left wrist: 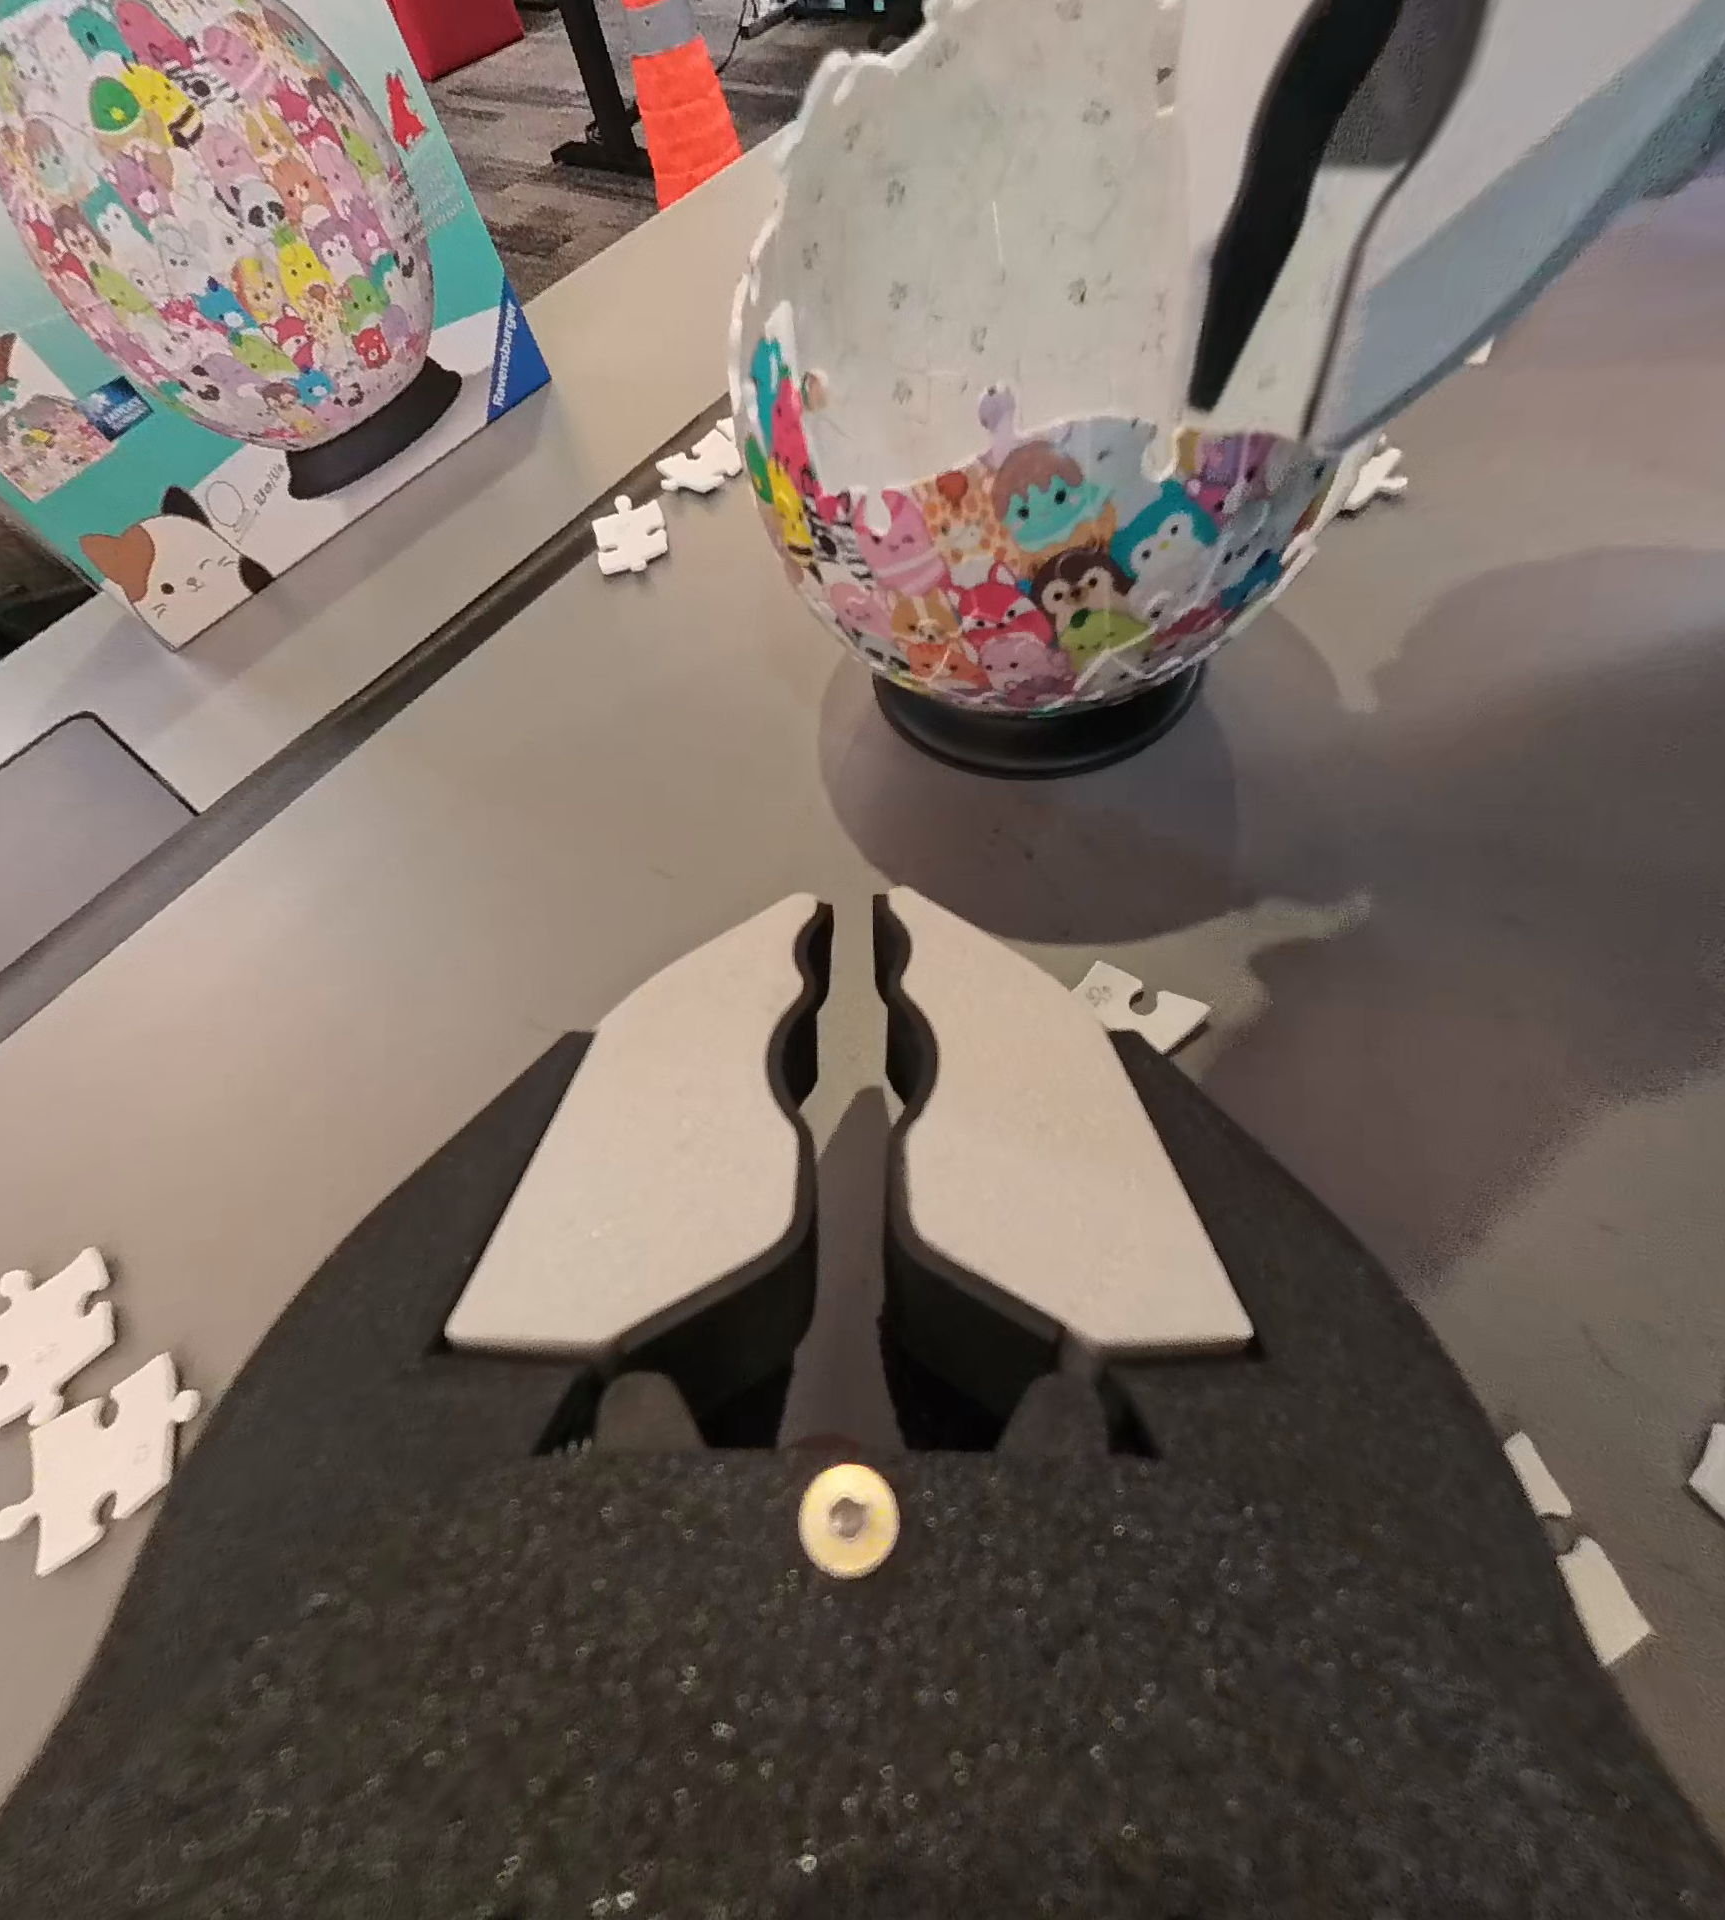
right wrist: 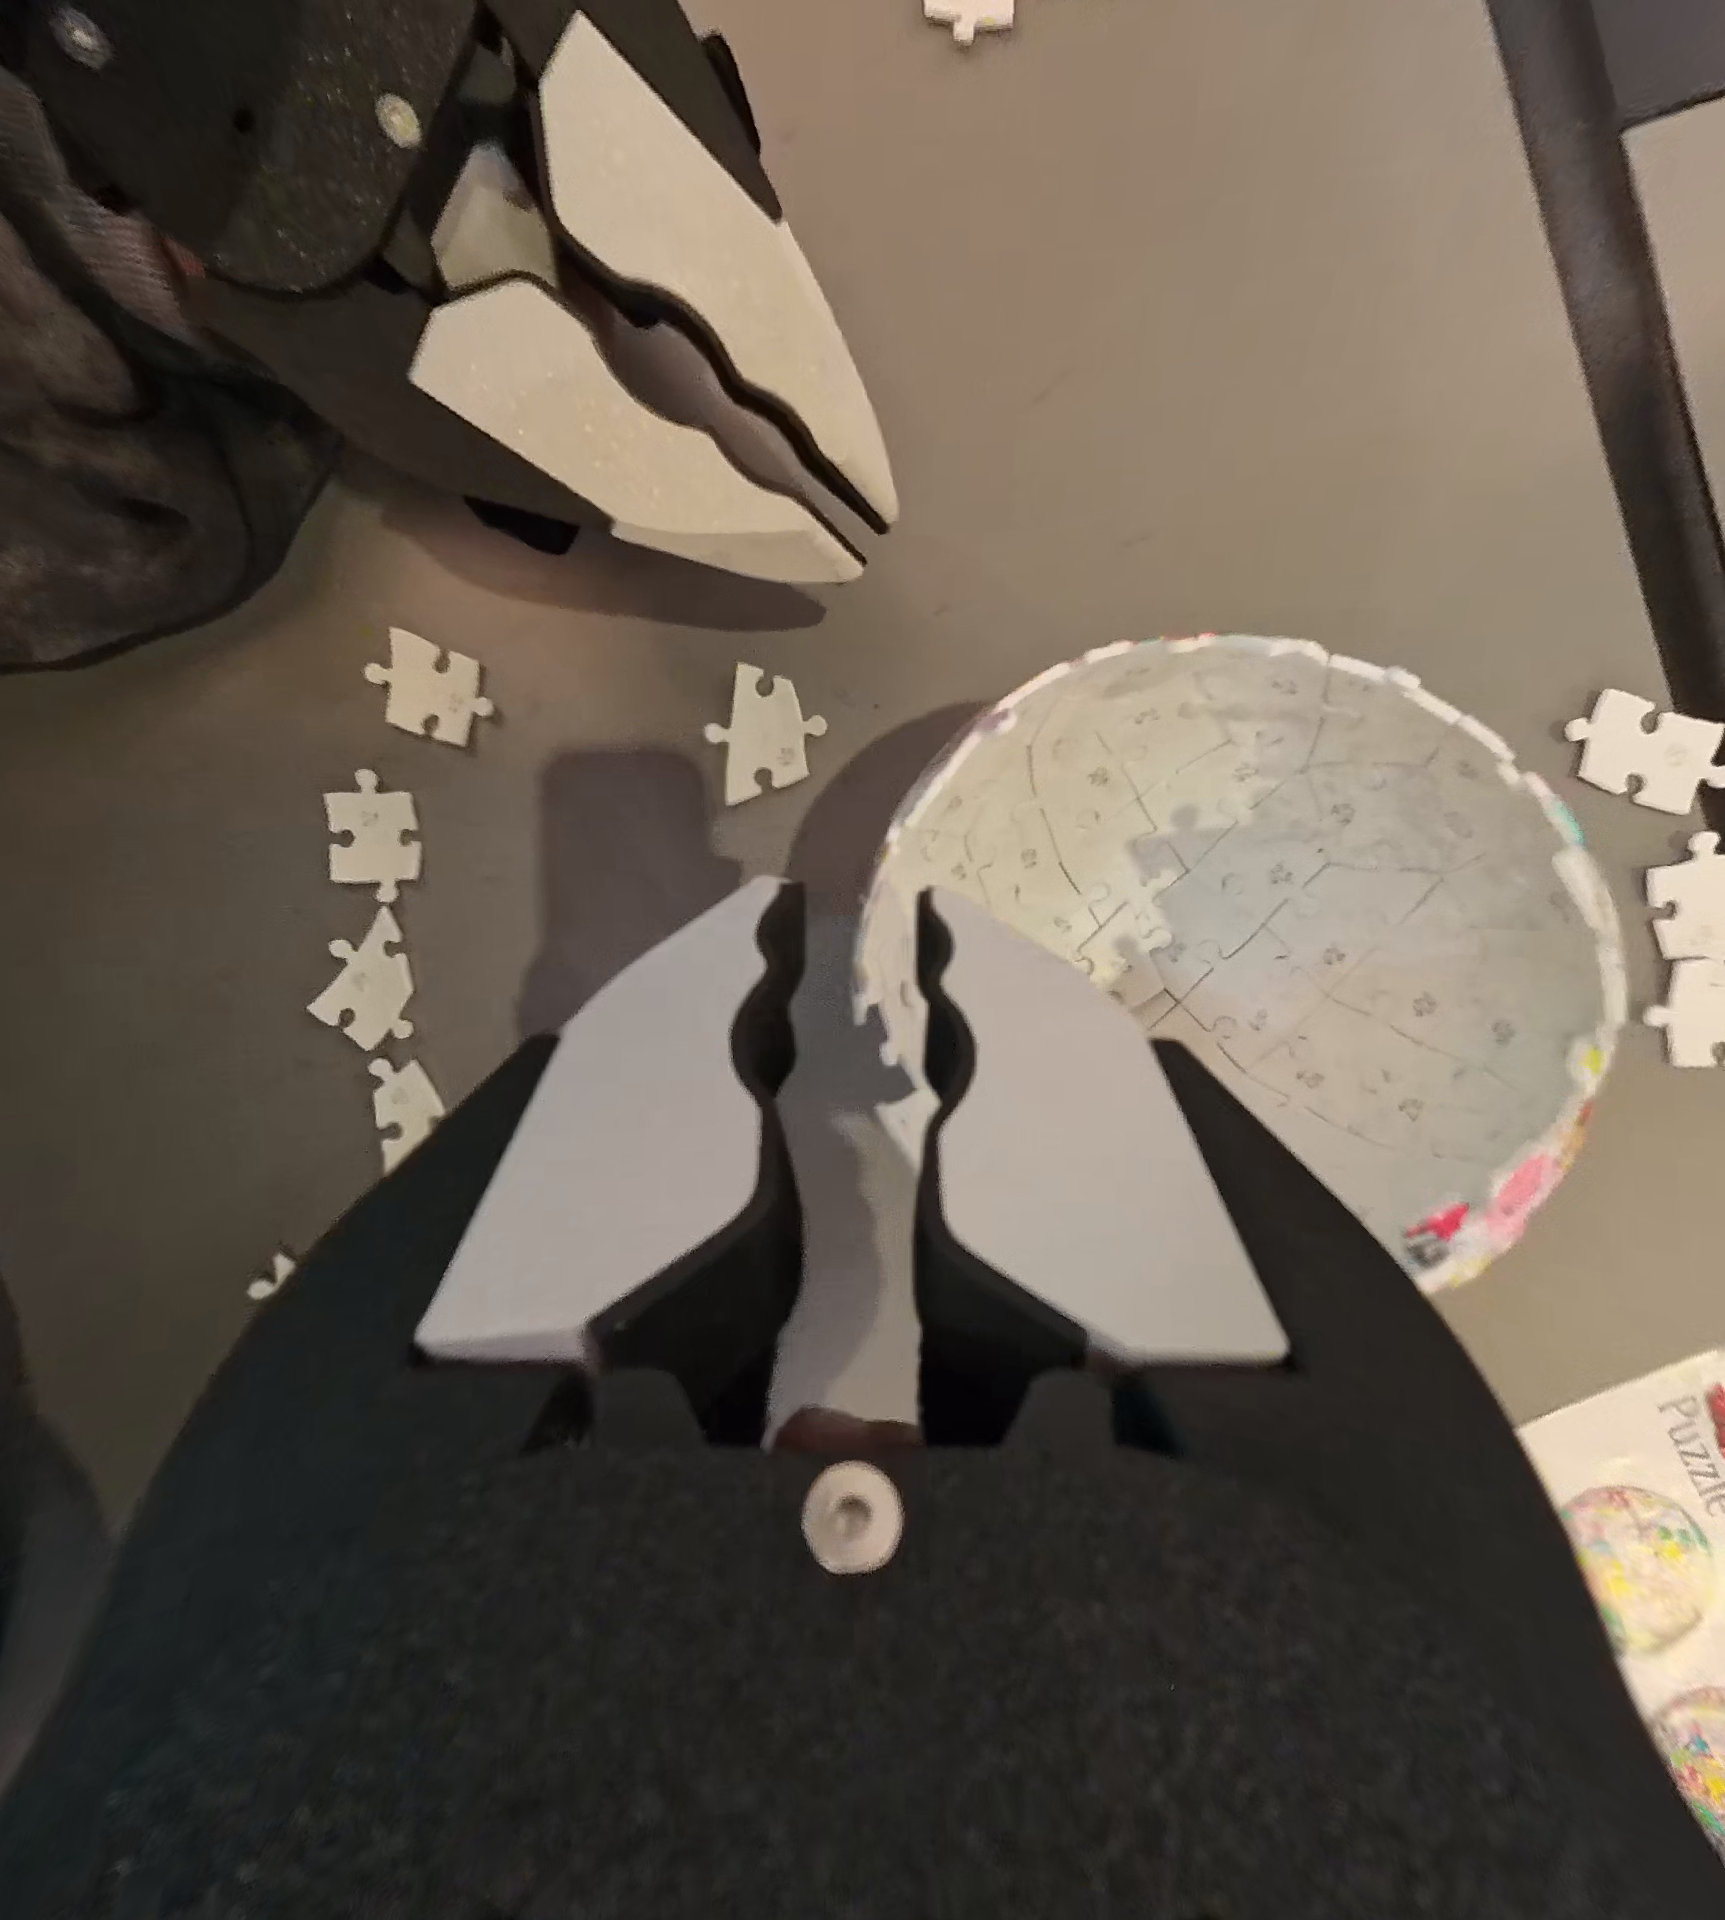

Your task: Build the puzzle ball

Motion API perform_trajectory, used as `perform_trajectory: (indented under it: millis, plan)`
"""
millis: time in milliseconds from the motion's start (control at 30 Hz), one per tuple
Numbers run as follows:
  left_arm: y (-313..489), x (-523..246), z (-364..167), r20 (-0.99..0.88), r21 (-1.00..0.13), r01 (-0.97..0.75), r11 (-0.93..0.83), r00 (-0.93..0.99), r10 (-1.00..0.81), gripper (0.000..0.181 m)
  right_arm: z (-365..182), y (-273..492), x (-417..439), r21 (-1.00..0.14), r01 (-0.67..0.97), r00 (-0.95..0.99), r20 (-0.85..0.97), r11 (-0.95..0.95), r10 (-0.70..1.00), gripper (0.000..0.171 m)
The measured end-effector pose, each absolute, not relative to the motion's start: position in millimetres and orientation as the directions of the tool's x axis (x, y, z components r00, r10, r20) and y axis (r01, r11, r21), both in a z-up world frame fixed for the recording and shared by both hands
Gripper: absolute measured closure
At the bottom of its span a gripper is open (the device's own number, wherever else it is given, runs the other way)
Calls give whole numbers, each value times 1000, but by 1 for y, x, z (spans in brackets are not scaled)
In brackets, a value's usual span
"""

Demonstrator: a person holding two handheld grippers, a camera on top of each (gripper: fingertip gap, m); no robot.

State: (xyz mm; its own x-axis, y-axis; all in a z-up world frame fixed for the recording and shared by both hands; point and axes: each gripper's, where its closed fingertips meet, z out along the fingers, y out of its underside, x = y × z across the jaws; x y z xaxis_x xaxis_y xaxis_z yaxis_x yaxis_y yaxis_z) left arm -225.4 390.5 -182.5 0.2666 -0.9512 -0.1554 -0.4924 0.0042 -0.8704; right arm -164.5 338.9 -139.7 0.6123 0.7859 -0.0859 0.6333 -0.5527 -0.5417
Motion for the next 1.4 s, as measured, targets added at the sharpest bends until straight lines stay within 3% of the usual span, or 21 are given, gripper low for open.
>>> perform_trajectory:
  millis: [167, 233, 367, 500, 567, 633, 700, 867, 967, 1100, 1233, 1400]
  plan:
    - [390, -226, -175, -115, -894, -447, -23, 279, -953, 173, -111, 326, -148, -635, 602, 685, 99, -484, 721, 134]
    - [387, -225, -172, -99, -904, -427, -31, 278, -955, 171, -109, 314, -143, -664, 601, 711, 191, -444, 677, 112]
    - [370, -213, -160, -18, -925, -372, -76, 241, -970, 157, -129, 285, -138, -648, 633, 735, 331, -424, 591, 108]
    - [350, -193, -122, 87, -937, -321, -141, 175, -981, 150, -157, 261, -140, -626, 628, 748, 324, -462, 579, 96]
    - [345, -187, -102, 105, -931, -335, -147, 140, -984, 138, -156, 262, -135, -664, 603, 771, 345, -442, 535, 86]
    - [343, -185, -96, 145, -899, -397, -182, 120, -982, 112, -150, 269, -127, -691, 593, 785, 382, -413, 487, 88]
    - [338, -184, -94, 203, -878, -422, -227, 102, -974, 113, -152, 278, -115, -696, 590, 793, 407, -409, 452, 87]
    - [326, -174, -96, 249, -865, -425, -266, 96, -964, 117, -183, 283, -105, -646, 561, 823, 369, -518, 431, 92]
    - [324, -161, -90, 219, -840, -487, -241, 102, -970, 117, -186, 270, -120, -662, 606, 775, 368, -441, 513, 80]
    - [322, -138, -91, 160, -715, -683, -148, 46, -986, 116, -179, 261, -121, -690, 632, 743, 413, -352, 526, 81]
    - [313, -133, -104, 167, -593, -805, -28, -89, -982, 116, -163, 250, -120, -800, 521, 793, 325, -298, 515, 79]
    - [302, -141, -106, 125, -584, -809, 69, -173, -977, 110, -148, 240, -138, -922, 256, 815, 43, -292, 577, 79]
